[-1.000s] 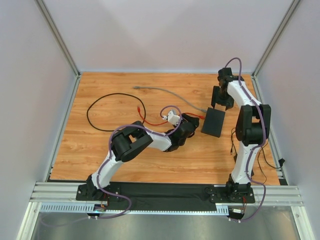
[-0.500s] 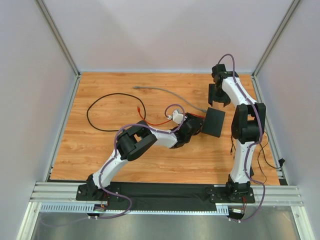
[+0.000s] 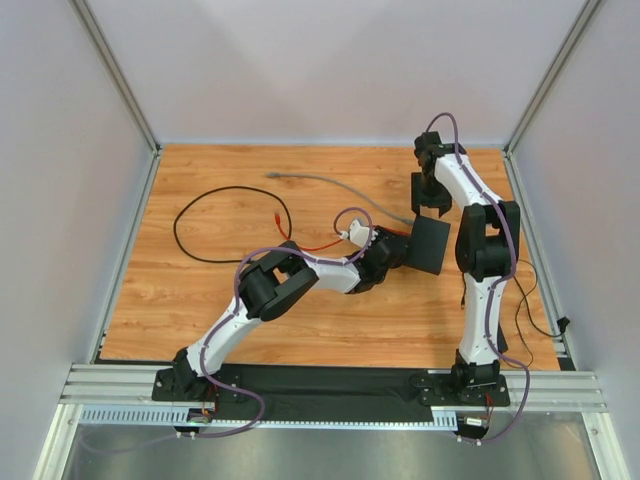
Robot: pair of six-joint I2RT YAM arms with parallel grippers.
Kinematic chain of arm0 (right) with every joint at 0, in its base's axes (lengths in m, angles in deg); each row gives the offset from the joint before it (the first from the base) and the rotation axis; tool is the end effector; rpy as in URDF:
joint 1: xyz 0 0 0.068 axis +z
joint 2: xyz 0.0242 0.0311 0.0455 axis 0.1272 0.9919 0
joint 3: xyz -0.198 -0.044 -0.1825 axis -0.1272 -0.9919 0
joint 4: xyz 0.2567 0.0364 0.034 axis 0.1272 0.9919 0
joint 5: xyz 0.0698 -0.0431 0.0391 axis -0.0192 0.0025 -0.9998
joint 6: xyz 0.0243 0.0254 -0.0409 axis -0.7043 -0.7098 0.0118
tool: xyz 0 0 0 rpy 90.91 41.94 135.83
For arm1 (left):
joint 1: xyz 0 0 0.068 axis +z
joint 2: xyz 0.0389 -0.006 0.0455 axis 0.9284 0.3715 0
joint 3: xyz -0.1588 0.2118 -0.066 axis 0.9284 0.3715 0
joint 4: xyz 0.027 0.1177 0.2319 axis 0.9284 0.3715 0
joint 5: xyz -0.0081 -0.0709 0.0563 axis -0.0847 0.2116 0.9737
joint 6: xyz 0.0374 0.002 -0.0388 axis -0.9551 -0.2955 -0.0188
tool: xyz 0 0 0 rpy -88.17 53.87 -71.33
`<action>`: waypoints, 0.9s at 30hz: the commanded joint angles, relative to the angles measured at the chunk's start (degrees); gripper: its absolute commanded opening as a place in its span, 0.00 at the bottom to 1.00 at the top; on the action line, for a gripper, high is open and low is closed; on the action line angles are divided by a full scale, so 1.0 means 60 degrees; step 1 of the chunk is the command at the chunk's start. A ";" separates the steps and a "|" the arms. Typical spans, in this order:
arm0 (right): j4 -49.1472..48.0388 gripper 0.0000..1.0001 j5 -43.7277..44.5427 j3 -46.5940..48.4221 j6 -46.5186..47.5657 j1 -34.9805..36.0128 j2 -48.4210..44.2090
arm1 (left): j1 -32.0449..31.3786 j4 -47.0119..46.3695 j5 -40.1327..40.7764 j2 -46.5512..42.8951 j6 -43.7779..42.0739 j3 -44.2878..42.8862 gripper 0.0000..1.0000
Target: Pull the plug from the switch port
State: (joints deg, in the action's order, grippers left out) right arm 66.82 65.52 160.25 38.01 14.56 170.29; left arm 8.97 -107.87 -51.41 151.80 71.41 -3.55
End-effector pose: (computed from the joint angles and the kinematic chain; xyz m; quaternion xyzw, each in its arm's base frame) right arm 0.4495 0.0491 0.2092 0.0284 0.9878 -0.0965 0.1191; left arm 0.2794 -0.4302 0.1002 -0.3913 0.7326 -0.4285 0.3557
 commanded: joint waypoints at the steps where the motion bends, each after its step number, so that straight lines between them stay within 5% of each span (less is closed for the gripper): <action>1: 0.0009 0.57 -0.0100 0.0158 0.0151 0.0081 -0.0029 | -0.0017 0.0326 -0.0220 0.0316 0.0147 -0.0475 0.42; 27: -0.0665 0.60 -0.1330 0.0144 -0.0127 -0.0255 0.0308 | 0.0187 0.0401 -0.0528 0.0493 0.0807 -0.0212 0.41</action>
State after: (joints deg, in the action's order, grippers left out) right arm 64.15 59.29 161.23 37.77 13.20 173.81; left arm 9.67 -106.87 -53.75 153.26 75.23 -5.87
